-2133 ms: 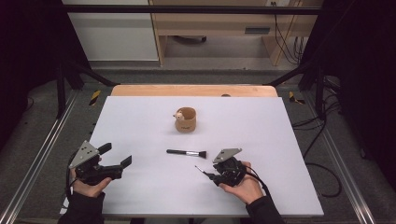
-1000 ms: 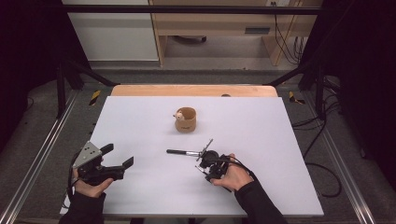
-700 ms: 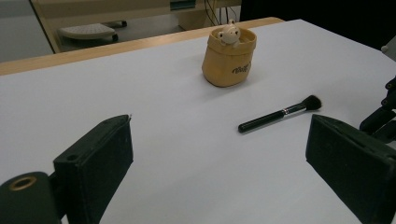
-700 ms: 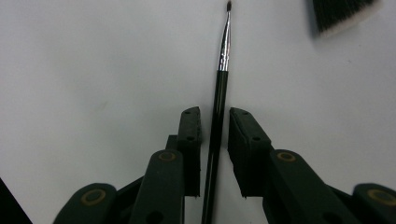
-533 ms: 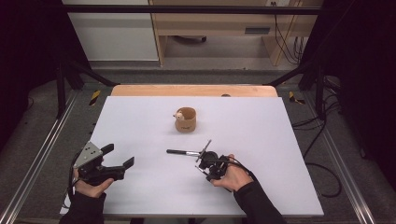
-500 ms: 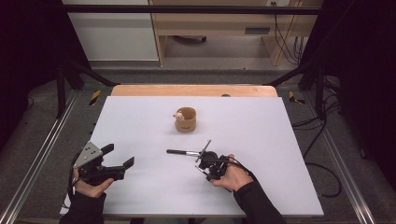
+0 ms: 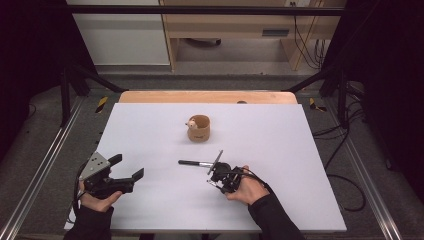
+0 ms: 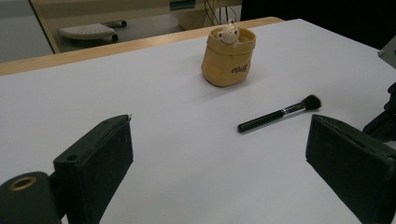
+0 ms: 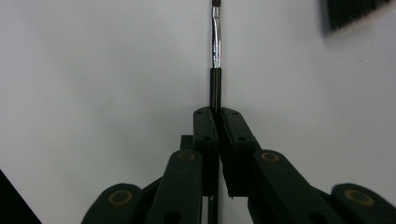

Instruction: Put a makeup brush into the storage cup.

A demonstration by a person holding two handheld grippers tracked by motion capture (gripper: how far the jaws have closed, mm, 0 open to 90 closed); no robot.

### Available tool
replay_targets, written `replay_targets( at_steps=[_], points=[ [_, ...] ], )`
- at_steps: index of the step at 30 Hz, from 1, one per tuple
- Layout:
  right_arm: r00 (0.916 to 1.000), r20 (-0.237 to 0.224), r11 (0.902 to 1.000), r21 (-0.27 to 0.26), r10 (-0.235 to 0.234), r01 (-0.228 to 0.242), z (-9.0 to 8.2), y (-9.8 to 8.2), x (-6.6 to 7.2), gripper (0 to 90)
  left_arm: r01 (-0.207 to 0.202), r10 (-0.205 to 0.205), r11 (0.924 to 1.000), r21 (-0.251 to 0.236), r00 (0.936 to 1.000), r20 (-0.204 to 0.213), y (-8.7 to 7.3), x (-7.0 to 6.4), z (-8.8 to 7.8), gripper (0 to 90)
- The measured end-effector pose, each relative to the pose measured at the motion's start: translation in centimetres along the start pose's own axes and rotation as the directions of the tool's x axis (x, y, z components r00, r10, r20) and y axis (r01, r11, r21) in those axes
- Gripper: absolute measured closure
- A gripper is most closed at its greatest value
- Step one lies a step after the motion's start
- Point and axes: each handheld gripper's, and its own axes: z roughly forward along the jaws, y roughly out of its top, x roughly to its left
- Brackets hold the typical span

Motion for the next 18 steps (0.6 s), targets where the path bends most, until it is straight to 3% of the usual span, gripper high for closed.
replay_targets(
  at_steps=[7,14,18],
  points=[
    [1.0000,0.002,0.9998,-0.022,-0.001,0.001,-0.2,-0.1,0.0,85.9,0.002,-0.002,1.0000,0.000,1.0000,-0.001,0.0,0.1,0.0,6.6],
    [0.9997,-0.012,0.9950,-0.097,0.021,-0.022,-1.5,-0.5,-0.4,85.9,0.002,-0.002,1.0000,-0.001,1.0000,0.001,0.0,0.0,0.0,6.6],
    [0.9980,-0.022,0.9875,-0.145,0.059,-0.062,-2.6,-0.9,-0.6,85.9,0.002,-0.002,1.0000,0.000,1.0000,0.003,0.0,-0.1,0.0,6.6]
  ],
)
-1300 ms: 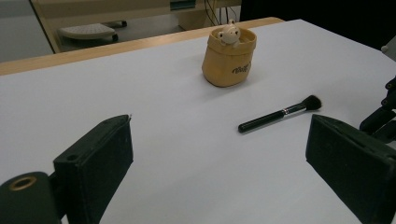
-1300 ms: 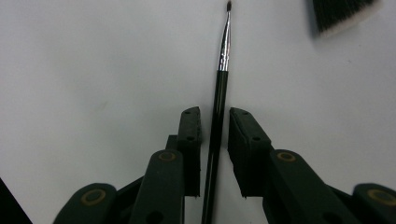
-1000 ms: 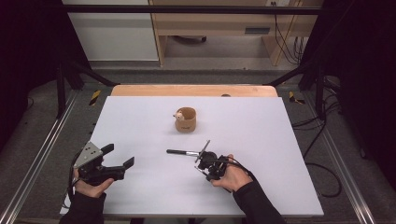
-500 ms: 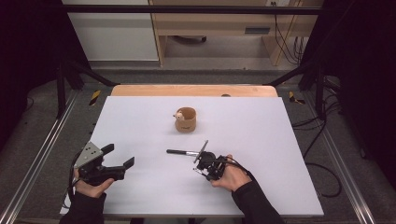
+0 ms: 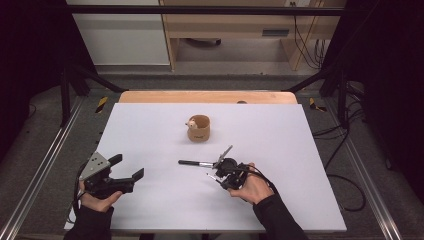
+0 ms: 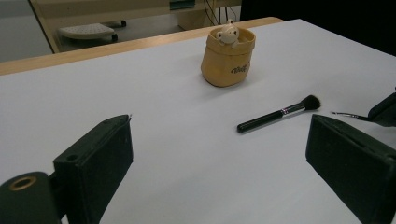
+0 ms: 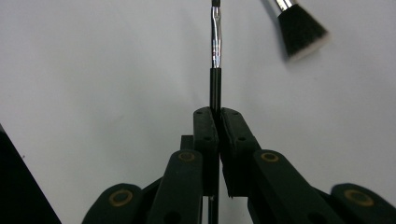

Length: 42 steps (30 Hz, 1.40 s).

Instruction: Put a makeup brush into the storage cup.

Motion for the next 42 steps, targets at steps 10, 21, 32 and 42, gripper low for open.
replay_targets(
  at_steps=[10,21,32,42],
  points=[
    [0.9996,0.002,0.9858,-0.166,0.027,-0.026,-2.0,-0.6,-0.7,85.9,0.001,-0.001,1.0000,0.003,1.0000,0.006,0.0,-0.2,0.2,6.6],
    [0.9974,-0.007,0.9349,-0.348,0.071,-0.069,-3.6,-1.5,-1.2,85.9,0.002,-0.002,1.0000,0.003,0.9998,0.019,0.1,-0.7,0.4,6.6],
    [0.9939,-0.045,0.8609,-0.497,0.101,-0.110,-4.3,-3.0,-1.9,85.9,0.009,-0.009,1.0000,0.003,0.9993,0.036,0.2,-1.6,0.9,6.8],
    [0.9909,-0.063,0.8072,-0.575,0.119,-0.133,-4.2,-3.9,-2.0,85.9,0.021,-0.021,0.9998,0.002,0.9979,0.061,0.5,-2.9,1.6,7.1]
  ],
)
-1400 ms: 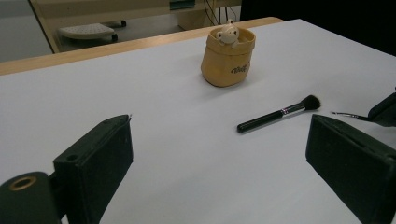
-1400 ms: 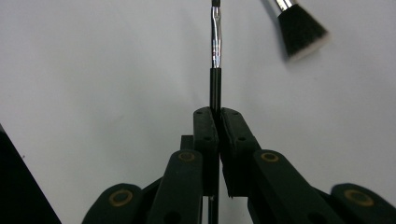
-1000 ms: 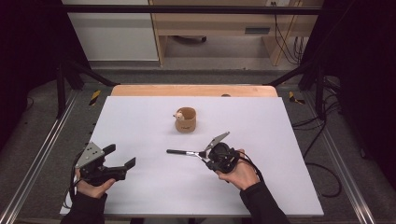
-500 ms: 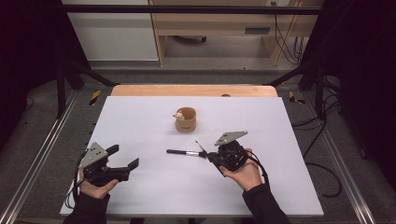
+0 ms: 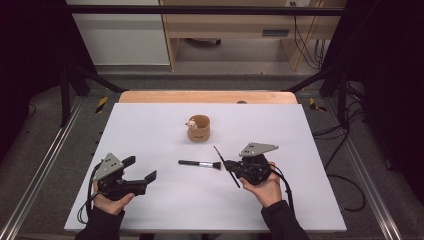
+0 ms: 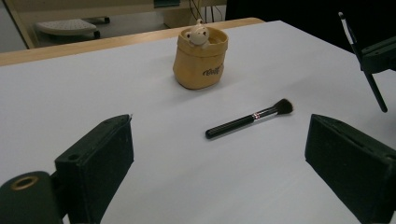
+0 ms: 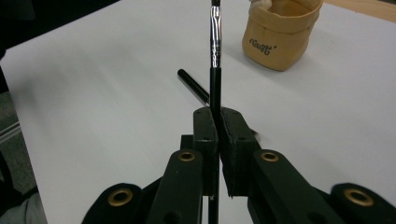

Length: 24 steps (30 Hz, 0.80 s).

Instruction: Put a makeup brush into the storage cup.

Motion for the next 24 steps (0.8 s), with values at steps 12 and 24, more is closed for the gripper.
replay_targets(
  at_steps=[12,24],
  points=[
    [0.9999,-0.004,0.9957,-0.092,0.011,-0.011,-0.3,-0.6,0.1,85.9,0.012,-0.011,0.9996,-0.026,0.9994,0.032,1.1,-1.4,1.0,7.6],
    [0.9999,-0.013,0.9853,-0.171,0.011,-0.013,-0.6,-0.7,0.4,85.9,0.019,-0.015,0.9977,-0.065,0.9981,0.059,2.8,-3.0,2.1,7.9]
  ],
)
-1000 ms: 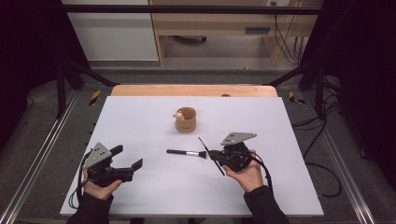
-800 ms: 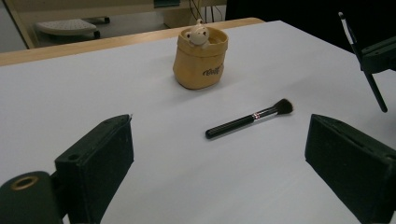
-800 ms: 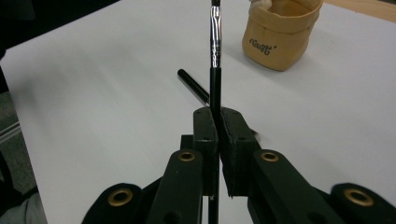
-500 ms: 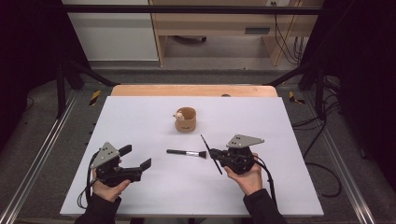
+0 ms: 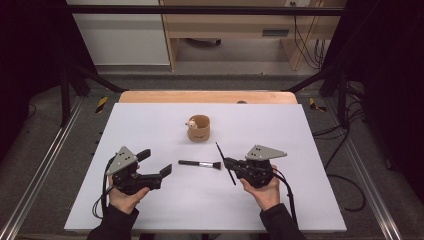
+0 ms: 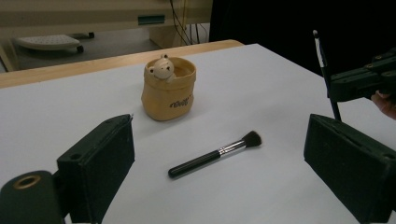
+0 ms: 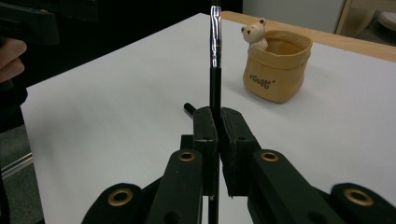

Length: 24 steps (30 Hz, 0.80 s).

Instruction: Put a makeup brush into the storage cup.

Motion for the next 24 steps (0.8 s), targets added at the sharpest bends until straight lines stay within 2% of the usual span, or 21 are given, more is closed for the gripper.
replay_targets(
  at_steps=[16,24],
  points=[
    [0.9999,-0.017,0.9994,-0.034,0.000,0.000,0.3,0.0,0.6,85.9,0.015,-0.012,0.9992,-0.037,0.9979,0.063,1.4,-2.4,2.3,8.8],
    [0.9998,-0.020,0.9988,-0.050,0.001,-0.002,0.3,0.0,0.7,85.9,0.037,-0.032,0.9974,-0.062,0.9958,0.086,1.7,-3.2,3.3,9.6]
  ],
)
